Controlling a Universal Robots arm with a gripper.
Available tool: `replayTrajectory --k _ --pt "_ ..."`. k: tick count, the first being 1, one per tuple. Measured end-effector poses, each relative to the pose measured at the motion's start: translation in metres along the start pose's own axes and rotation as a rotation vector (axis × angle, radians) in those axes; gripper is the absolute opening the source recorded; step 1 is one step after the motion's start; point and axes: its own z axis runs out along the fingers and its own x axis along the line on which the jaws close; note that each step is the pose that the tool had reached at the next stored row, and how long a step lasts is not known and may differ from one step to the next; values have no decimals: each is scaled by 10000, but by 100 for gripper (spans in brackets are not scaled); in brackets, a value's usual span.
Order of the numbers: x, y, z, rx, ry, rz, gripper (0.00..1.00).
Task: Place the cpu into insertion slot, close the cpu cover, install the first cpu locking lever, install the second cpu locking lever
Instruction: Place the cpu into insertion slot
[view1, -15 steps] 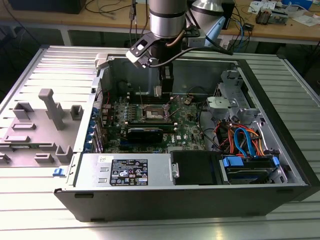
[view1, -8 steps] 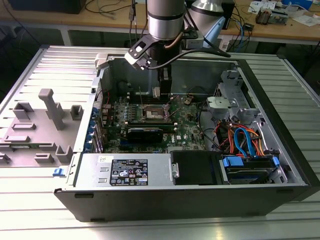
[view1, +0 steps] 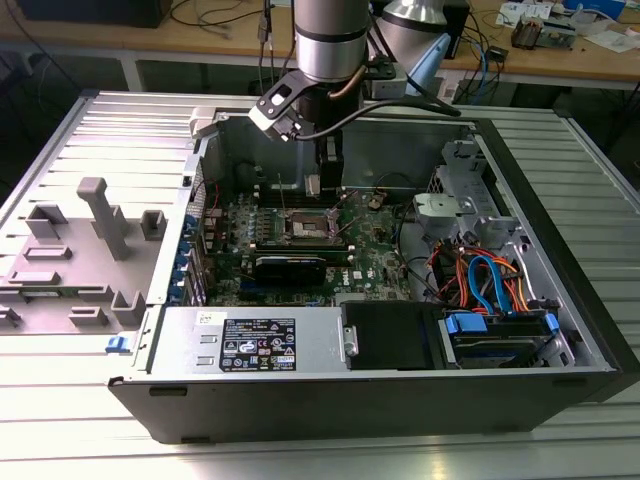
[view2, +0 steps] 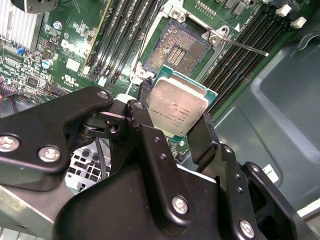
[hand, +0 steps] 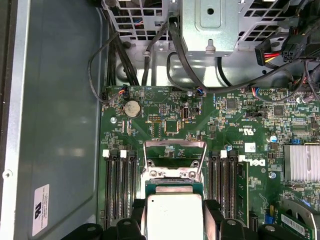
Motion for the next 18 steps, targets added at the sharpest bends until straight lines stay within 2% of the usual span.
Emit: replayTrajectory --k 5,8,9,10,12,15,18 --pt "0 -1 16 -1 9 1 55" --pt "0 -4 72 -1 11 3 55" --pt "0 -6 94 2 10 4 55" --pt "0 -15 166 4 10 9 55" --pt "1 -67 235 4 10 7 55" --pt "2 -115 306 5 9 9 55" --pt "1 -129 364 4 10 6 55"
